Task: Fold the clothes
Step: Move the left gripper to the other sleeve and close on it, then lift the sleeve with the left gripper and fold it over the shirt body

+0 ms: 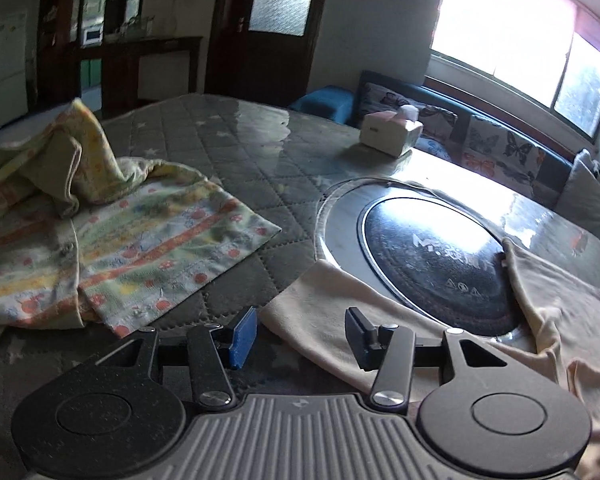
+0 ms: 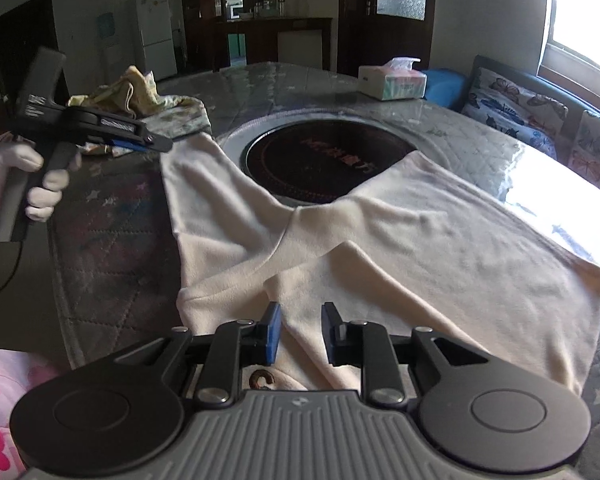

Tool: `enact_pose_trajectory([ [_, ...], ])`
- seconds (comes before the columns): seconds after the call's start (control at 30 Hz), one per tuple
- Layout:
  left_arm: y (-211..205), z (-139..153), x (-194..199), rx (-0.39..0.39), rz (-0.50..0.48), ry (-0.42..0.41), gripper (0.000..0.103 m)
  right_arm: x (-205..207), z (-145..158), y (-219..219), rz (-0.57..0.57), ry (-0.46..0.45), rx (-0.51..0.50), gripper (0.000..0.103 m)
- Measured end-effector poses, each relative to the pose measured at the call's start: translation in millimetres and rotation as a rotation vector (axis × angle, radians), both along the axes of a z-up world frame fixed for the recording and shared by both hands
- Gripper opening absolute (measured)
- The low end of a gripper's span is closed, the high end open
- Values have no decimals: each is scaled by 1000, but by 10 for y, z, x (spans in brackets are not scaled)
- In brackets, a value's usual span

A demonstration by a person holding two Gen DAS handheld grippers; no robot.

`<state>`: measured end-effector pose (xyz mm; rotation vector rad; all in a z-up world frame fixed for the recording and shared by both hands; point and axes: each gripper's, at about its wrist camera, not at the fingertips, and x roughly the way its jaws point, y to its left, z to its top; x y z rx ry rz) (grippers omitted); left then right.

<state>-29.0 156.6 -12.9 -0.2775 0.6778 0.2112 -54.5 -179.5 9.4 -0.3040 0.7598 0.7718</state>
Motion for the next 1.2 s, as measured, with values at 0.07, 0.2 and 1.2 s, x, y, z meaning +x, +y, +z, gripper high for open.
enact_pose_trajectory([
  [0.07, 9, -26, 29, -12, 9, 12, 44, -15, 32, -36, -7, -6, 7, 22],
  [0.2, 16, -82, 65, -27, 24, 36, 29, -33, 80, -132, -33, -12, 24, 22],
  [1.2, 112, -123, 194, -28, 101, 25, 32, -118, 95, -432, -116, -17, 94, 26],
])
